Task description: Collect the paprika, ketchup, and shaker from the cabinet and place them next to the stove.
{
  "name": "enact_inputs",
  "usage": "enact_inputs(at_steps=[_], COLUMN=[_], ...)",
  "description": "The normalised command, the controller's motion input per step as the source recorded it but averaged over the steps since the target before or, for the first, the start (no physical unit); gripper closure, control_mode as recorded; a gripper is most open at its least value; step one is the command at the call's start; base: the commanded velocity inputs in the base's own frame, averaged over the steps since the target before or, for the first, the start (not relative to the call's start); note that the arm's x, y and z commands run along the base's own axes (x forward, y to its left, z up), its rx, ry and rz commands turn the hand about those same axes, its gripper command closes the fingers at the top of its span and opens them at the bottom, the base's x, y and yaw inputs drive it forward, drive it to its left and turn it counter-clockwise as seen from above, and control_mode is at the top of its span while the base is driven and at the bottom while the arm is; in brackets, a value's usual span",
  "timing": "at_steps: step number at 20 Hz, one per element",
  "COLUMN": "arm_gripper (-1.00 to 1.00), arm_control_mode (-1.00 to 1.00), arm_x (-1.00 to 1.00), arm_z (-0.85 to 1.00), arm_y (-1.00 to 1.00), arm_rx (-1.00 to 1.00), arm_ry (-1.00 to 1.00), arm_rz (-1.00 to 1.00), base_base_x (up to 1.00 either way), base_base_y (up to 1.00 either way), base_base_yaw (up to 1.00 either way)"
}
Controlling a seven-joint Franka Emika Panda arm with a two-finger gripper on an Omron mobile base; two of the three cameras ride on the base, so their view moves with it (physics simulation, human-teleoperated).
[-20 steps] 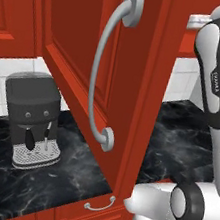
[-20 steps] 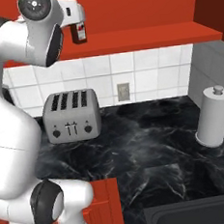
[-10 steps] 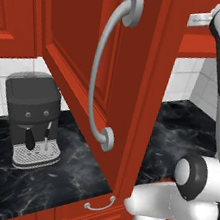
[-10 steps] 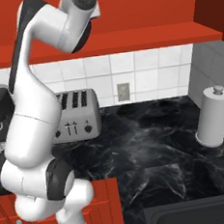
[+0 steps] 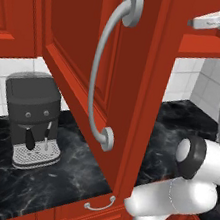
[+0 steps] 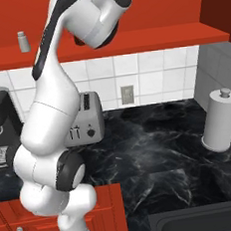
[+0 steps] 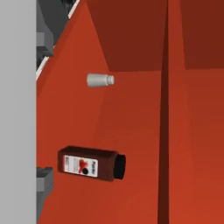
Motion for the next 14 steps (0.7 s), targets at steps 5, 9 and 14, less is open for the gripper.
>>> enact_inputs(at_steps=[5,9,14], arm_gripper=[-1.00,-1.00,-1.00], arm_control_mode=[-1.00,-1.00,-1.00], arm_x=[0.17,0.23,0.17], arm_z=[0.00,0.01,0.00], arm_y=[-0.08,-0.05,-0.21], arm_rx=[0.00,0.00,0.01], arm_ry=[0.00,0.04,0.03], arm_rz=[0.08,0.01,0.02], base_base_x=[0.00,0.00,0.00], base_base_y=[0.00,0.00,0.00], base_base_yaw=[0.00,0.00,0.00])
